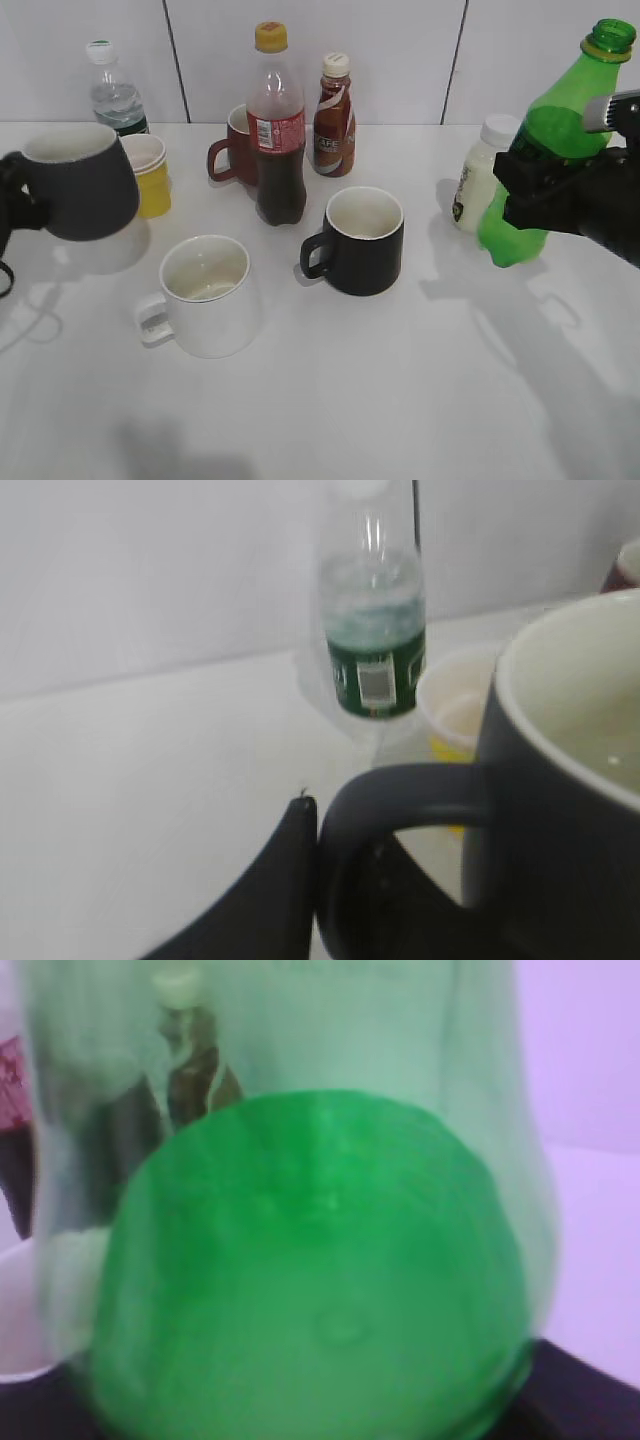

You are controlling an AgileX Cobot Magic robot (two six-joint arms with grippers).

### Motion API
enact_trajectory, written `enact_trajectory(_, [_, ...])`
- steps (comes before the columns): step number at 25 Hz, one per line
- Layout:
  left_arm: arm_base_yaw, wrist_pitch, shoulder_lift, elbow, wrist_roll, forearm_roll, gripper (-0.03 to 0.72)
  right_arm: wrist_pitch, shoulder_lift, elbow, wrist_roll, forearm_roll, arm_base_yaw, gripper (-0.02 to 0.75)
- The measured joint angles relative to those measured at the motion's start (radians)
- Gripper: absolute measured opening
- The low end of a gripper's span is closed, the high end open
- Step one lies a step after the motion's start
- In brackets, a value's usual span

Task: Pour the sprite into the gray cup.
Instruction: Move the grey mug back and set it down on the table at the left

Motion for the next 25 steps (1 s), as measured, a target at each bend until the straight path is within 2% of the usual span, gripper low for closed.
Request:
enact_trajectory(4, [0.000, -0.128, 0.147, 0.000, 0.041, -0.017, 0.055, -0.081, 0.045, 0.000, 0.002, 0.001, -0.001, 0.411])
enact_trajectory(11, [0.002, -0.253, 0.344, 0.000, 0.068, -0.097, 0.055, -0.092, 0.048, 0.000, 0.004, 0.001, -0.001, 0.411])
enact_trajectory(25, [0.002, -0.330, 0.374, 0.031, 0.060, -0.096, 0.054, -0.094, 0.048, 0.000, 0.004, 0.001, -0.001, 0.411])
